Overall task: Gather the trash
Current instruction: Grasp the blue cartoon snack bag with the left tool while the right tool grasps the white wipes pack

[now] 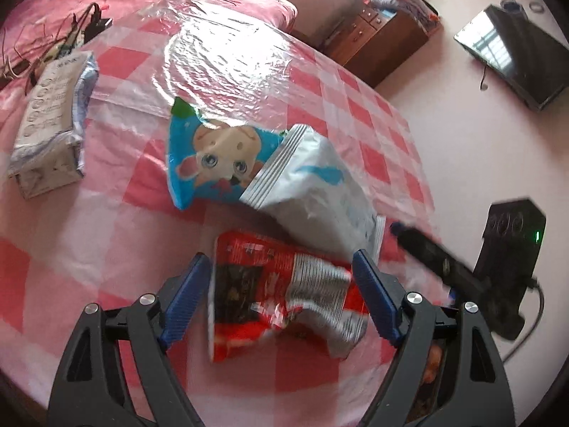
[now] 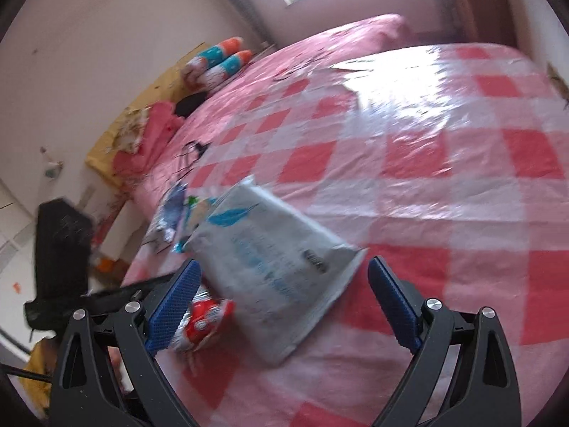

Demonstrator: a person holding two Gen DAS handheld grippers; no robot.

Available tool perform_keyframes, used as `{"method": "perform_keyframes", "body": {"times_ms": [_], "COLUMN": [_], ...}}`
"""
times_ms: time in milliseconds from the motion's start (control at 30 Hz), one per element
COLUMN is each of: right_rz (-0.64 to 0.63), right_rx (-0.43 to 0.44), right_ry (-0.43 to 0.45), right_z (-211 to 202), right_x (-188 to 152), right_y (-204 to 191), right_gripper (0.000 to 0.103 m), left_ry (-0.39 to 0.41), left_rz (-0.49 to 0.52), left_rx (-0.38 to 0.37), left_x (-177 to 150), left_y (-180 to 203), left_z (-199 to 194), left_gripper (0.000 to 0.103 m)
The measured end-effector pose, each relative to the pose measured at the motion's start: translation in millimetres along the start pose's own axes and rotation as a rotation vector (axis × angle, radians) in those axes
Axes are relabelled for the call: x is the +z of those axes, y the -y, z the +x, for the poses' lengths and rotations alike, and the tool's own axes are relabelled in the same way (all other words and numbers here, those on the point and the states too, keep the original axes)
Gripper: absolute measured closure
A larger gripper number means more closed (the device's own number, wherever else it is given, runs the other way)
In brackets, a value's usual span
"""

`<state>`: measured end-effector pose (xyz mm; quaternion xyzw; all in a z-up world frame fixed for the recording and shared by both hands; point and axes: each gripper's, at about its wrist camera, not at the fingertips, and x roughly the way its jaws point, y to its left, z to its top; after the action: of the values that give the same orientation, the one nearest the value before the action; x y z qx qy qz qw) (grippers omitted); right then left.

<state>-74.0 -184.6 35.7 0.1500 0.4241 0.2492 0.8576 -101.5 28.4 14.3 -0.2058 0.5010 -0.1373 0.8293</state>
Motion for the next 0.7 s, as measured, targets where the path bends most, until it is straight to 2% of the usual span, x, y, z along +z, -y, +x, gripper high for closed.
{"method": "perform_keyframes", "body": {"times_ms": [167, 333, 400, 533, 700], "right_rz": [-0.109, -0.200, -0.216, -0.259, -0.320], "right_rx": [-0.070, -0.087, -0.076, -0.084, -0.041], "right_ry": [0.033, 0.036, 0.022, -0.014, -0.095], "right_z": [1, 15, 23, 41, 57], "right_x": [4, 9, 12, 17, 15], "right_y": [-17, -33, -34, -39, -48], "right_gripper": [0.009, 0.009, 0.009, 0.007, 0.005], "left_ry": [-0.033, 0.013, 0.033, 0.039, 0.046], "left_rz": [-0.001, 0.038, 0.022, -0.021, -0.051], "left_rx": [0.032, 0.080, 0.111, 0.124, 0.120], "left_x": [-13, -1, 9, 20, 21], "left_y": [-3, -9, -20, -37, -50], "left_z": [-23, -36, -36, -37, -38], "left_gripper": [0.021, 0.021, 0.021, 0.021, 0.021]}}
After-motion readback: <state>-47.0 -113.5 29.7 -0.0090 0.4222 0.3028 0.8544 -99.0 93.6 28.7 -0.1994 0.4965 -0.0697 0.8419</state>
